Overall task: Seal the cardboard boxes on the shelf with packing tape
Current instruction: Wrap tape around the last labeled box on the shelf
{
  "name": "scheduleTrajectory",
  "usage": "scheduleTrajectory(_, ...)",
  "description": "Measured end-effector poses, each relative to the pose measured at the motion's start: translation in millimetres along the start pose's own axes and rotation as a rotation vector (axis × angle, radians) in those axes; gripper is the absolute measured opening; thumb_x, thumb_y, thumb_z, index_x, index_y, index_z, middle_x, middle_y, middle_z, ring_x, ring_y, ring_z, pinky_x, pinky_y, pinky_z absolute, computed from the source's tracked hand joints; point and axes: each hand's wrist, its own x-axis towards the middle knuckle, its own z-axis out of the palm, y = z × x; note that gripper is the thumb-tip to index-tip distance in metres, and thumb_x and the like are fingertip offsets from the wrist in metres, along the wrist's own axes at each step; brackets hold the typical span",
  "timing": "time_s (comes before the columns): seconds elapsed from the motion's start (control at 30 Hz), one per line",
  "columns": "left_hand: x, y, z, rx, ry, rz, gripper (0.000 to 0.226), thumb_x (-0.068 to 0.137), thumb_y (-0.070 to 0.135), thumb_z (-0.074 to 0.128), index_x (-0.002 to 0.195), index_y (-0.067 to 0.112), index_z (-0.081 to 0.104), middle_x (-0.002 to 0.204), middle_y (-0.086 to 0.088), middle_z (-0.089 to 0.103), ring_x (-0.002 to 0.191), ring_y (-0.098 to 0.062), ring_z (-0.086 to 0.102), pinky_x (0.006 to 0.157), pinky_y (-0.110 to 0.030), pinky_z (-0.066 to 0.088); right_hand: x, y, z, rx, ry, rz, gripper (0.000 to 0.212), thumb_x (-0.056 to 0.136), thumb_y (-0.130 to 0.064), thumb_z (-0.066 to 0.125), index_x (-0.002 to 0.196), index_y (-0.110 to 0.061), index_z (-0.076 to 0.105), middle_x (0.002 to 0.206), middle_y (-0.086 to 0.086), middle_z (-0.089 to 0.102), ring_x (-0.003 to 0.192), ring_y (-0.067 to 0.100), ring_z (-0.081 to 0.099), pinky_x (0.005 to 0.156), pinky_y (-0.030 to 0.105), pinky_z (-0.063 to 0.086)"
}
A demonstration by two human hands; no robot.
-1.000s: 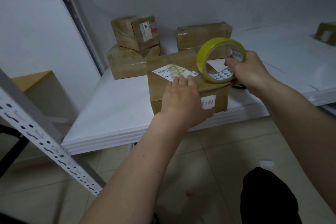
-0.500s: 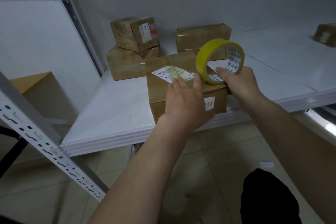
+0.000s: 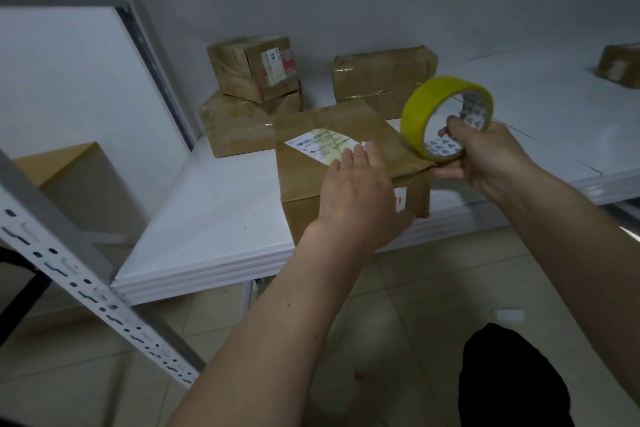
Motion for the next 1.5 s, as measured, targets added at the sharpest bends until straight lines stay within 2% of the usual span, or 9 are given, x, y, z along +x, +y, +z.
scheduleTrajectory(0.33,2.3,-1.2,1.7,-0.035,0.000,0.025,0.114,0.083,0.069,0.058,0.156,0.016,-0.013,0.162,-0.019,0.014,0.150,-0.032,0.015,0.122,-0.042,0.017,5.3,12.0,-12.2,0.138,-0.025,0.111,0.018,0.099,-0.022,0.051,0.088,-0.009,0.052,0.092,0.016,0.064,0.075,0.027,0.068,0.051,0.041,0.059)
scheduleTrajectory(0.53,2.9,0.2,0.5,0.001,-0.009,0.019,0.111,0.084,0.070,0.055,0.156,0.021,-0.014,0.161,-0.023,0.014,0.149,-0.034,0.017,0.121,-0.044,0.018,8.6,8.6,-18.5,0.131,-0.041,0.110,0.020,0.099,-0.021,0.050,0.086,-0.006,0.052,0.087,0.017,0.064,0.070,0.026,0.070,0.049,0.042,0.058)
scheduleTrajectory(0.7,2.8,3.0,-1.5,0.032,-0.038,0.031,0.103,0.083,0.070,0.056,0.156,0.032,-0.006,0.155,-0.025,0.022,0.144,-0.038,0.023,0.116,-0.046,0.023,3.2,33.8,-21.6,0.358,-0.050,0.297,0.029,0.100,-0.021,0.048,0.121,-0.001,0.046,0.109,0.024,0.063,0.091,0.036,0.067,0.060,0.057,0.056)
scheduleTrajectory(0.9,5.1,5.4,-15.2,0.017,-0.043,0.028,0.081,0.082,0.069,0.059,0.149,0.037,0.025,0.138,-0.017,0.043,0.129,-0.035,0.040,0.102,-0.042,0.036,2.0,36.9,-27.3,0.296,-0.047,0.309,0.026,0.100,-0.018,0.049,0.120,-0.001,0.044,0.101,0.022,0.062,0.084,0.034,0.065,0.054,0.051,0.058)
scheduleTrajectory(1.0,13.4,-14.4,-31.2,-0.101,-0.078,0.008,0.078,0.077,0.075,0.059,0.145,0.044,0.036,0.138,-0.011,0.040,0.133,-0.032,0.033,0.108,-0.045,0.033,0.5,40.6,-29.1,0.278,-0.052,0.328,0.030,0.100,-0.015,0.048,0.125,-0.001,0.043,0.098,0.022,0.062,0.083,0.034,0.064,0.054,0.049,0.058)
scheduleTrajectory(1.17,15.1,-47.1,-19.9,-0.148,-0.247,-0.199,0.107,0.061,0.094,0.047,0.152,0.051,0.011,0.165,0.000,0.006,0.151,-0.032,0.001,0.113,-0.071,0.005,-1.3,39.7,-27.2,0.312,-0.032,0.329,0.027,0.099,-0.012,0.049,0.124,-0.001,0.044,0.097,0.021,0.062,0.082,0.033,0.064,0.050,0.045,0.058)
scheduleTrajectory(1.27,18.3,-48.2,-17.3,-0.158,-0.268,-0.197,0.108,0.064,0.093,0.046,0.153,0.050,0.004,0.166,0.004,0.002,0.151,-0.032,0.000,0.113,-0.069,0.009,-5.5,43.7,-19.2,0.393,-0.009,0.346,0.028,0.098,-0.009,0.050,0.125,-0.003,0.047,0.097,0.020,0.064,0.083,0.030,0.065,0.056,0.041,0.059)
scheduleTrajectory(1.4,16.3,-49.5,-18.3,-0.180,-0.230,-0.186,0.107,0.066,0.090,0.048,0.154,0.047,0.005,0.166,0.004,0.004,0.151,-0.030,0.001,0.114,-0.063,0.012,-16.1,51.5,0.8,0.430,0.025,0.340,0.033,0.095,-0.014,0.057,0.125,-0.003,0.053,0.112,0.019,0.065,0.102,0.029,0.065,0.090,0.039,0.054)
scheduleTrajectory(1.5,12.0,-55.7,-18.5,-0.258,-0.187,-0.209,0.109,0.065,0.089,0.051,0.154,0.046,0.005,0.166,0.005,0.003,0.151,-0.027,0.002,0.114,-0.063,0.010,-23.8,44.1,14.9,0.421,0.031,0.297,0.026,0.093,-0.021,0.062,0.116,-0.010,0.062,0.106,0.013,0.069,0.091,0.023,0.067,0.075,0.037,0.057)
